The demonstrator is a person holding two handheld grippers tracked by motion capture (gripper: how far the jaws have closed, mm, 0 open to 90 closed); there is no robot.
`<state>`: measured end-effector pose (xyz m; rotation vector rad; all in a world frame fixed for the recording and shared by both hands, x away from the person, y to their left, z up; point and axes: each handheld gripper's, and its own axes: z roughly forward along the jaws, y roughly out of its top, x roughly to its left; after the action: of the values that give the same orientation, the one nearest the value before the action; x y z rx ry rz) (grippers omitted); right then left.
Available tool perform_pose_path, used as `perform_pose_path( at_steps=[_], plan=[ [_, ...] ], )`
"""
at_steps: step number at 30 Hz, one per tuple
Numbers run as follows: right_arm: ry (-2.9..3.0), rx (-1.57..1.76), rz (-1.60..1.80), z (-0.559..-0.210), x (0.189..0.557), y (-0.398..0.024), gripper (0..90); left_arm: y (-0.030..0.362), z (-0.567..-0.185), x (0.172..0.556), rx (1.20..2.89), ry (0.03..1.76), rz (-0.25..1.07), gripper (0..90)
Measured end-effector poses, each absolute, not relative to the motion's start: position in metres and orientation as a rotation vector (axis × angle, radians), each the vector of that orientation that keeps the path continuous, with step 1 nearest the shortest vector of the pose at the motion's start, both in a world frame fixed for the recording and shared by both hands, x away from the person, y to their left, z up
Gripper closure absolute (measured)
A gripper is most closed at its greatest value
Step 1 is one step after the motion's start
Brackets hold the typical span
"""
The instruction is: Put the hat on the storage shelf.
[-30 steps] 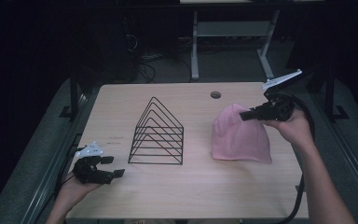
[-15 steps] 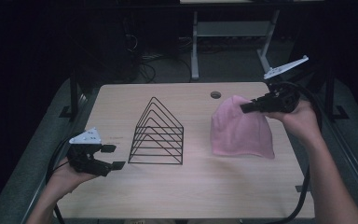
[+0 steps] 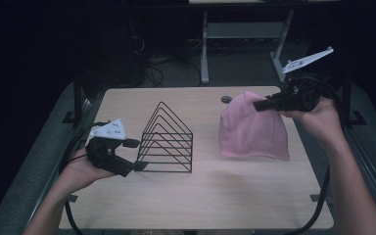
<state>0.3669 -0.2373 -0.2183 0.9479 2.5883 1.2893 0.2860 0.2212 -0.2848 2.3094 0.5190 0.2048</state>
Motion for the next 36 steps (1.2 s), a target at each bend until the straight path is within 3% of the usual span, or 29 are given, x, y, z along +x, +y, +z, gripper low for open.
perform_pose_path(
  at_steps=[19,36],
  plan=[
    [2.592,0.846,1.319,-0.188,0.361,-0.223,79.8,0.183,-0.278,0.304,2.346,0.444,0.12,26.2],
    [2.607,0.667,1.34,-0.147,0.362,-0.175,79.5,0.177,-0.261,0.316,2.347,0.436,0.111,26.1]
  ],
)
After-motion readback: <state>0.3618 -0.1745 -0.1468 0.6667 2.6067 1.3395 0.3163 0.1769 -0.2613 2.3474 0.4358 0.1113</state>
